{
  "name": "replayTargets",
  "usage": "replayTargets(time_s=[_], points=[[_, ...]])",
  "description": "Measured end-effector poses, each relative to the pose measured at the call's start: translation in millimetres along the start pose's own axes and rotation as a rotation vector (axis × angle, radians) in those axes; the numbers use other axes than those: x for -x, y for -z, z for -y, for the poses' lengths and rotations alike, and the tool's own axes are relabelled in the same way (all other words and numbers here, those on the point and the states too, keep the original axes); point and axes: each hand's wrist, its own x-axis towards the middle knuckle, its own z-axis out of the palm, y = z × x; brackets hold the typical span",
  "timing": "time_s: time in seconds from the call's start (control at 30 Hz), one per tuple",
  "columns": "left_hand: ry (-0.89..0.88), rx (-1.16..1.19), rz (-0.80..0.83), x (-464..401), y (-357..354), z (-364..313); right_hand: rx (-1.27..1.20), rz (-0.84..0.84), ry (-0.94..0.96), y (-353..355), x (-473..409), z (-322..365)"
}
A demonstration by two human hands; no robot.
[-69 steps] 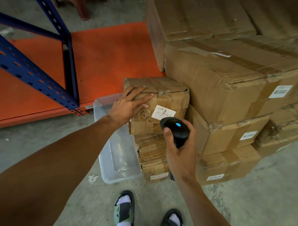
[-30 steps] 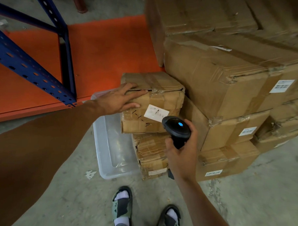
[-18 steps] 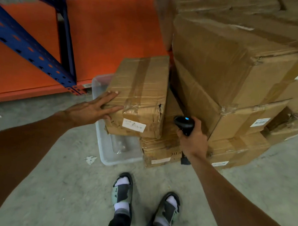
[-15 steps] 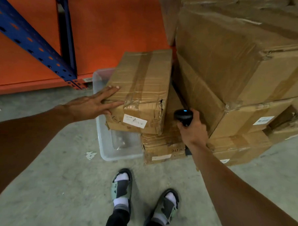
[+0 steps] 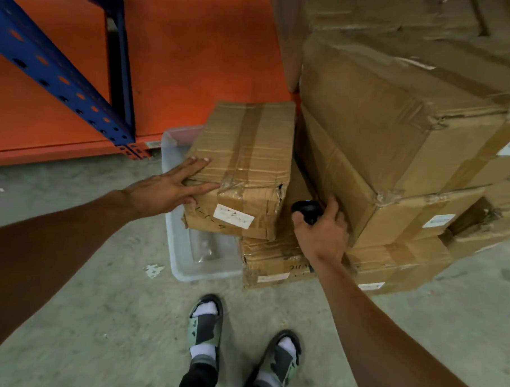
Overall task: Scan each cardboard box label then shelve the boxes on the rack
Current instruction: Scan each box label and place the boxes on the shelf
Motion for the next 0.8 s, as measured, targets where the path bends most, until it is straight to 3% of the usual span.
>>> replayTargets(time_s=[0.13, 0.23, 0.4, 0.5, 0.6, 0.8], points=[[0.095, 0.231, -0.115, 1.2, 14.0, -25.7, -0.507, -0.058, 0.096, -3.8, 33.7, 44.5], [0.193, 0.406, -0.295, 4.2, 15.0, -40.8, -0.684, -0.009, 0.089, -15.1, 28.0, 78.0], [0.672, 0.841, -0.572, -10.6, 22.9, -46.2, -0.705, 0.027, -0.02, -37.7, -5.1, 99.1], [0.91, 0.973, -0.418, -28.3, 17.9, -36.6, -0.771, -0.037, -0.028, -42.7, -13.3, 94.0], [0.987, 1.22, -0.319, -35.1, 2.8, -35.0, -0.861, -0.018, -0.024, -43.3, -17.5, 88.3], [1.01, 1.39, -0.575, -42.9, -12.9, -49.4, -0.864, 0.018, -0.012, -47.3, -22.3, 87.0]])
